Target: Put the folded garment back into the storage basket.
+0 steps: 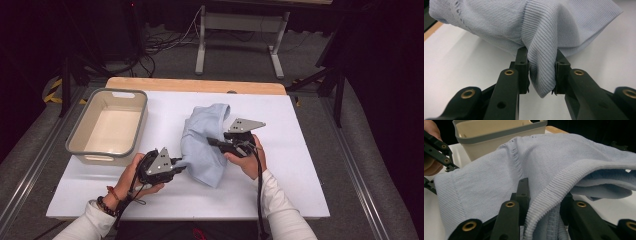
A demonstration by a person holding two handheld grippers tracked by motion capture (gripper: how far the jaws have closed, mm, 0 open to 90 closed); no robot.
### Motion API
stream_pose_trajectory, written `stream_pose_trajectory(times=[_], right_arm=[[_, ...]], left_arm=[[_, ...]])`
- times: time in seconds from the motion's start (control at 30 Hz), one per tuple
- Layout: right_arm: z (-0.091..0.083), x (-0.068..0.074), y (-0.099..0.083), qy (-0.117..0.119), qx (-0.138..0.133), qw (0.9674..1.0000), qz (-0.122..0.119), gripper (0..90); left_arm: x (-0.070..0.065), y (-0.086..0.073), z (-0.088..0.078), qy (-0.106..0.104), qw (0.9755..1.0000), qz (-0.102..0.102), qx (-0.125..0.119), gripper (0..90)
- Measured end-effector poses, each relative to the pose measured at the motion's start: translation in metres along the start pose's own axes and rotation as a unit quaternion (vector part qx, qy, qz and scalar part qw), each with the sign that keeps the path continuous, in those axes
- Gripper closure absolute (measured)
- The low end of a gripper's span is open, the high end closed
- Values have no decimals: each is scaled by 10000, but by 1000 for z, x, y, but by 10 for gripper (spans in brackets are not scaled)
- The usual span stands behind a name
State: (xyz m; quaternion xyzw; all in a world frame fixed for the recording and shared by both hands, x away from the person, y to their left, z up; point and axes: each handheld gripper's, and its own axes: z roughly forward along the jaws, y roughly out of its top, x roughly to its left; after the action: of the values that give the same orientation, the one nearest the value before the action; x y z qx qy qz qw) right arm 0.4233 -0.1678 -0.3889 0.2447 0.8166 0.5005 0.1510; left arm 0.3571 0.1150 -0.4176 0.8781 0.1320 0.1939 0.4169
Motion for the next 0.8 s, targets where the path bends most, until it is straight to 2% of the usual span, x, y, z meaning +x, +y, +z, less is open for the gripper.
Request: stream_pose_trajectory(times=[0.07, 0.33, 0.63, 0.8], right_arm=[[1, 0, 7, -77, 17, 9999, -96, 708], [6, -1, 24, -157, -41, 9997, -178, 706], [11, -2, 39, -206, -103, 9994, -243, 704], [14, 0, 45, -226, -149, 9993, -256, 704]], left_arm=[[5, 1, -1, 74, 10000, -19, -25, 723], [14, 0, -6, 235, 9995, -97, -187, 724], [19, 4, -14, 466, 9988, 69, -151, 724], [25, 4, -20, 530, 9984, 20, -217, 724]])
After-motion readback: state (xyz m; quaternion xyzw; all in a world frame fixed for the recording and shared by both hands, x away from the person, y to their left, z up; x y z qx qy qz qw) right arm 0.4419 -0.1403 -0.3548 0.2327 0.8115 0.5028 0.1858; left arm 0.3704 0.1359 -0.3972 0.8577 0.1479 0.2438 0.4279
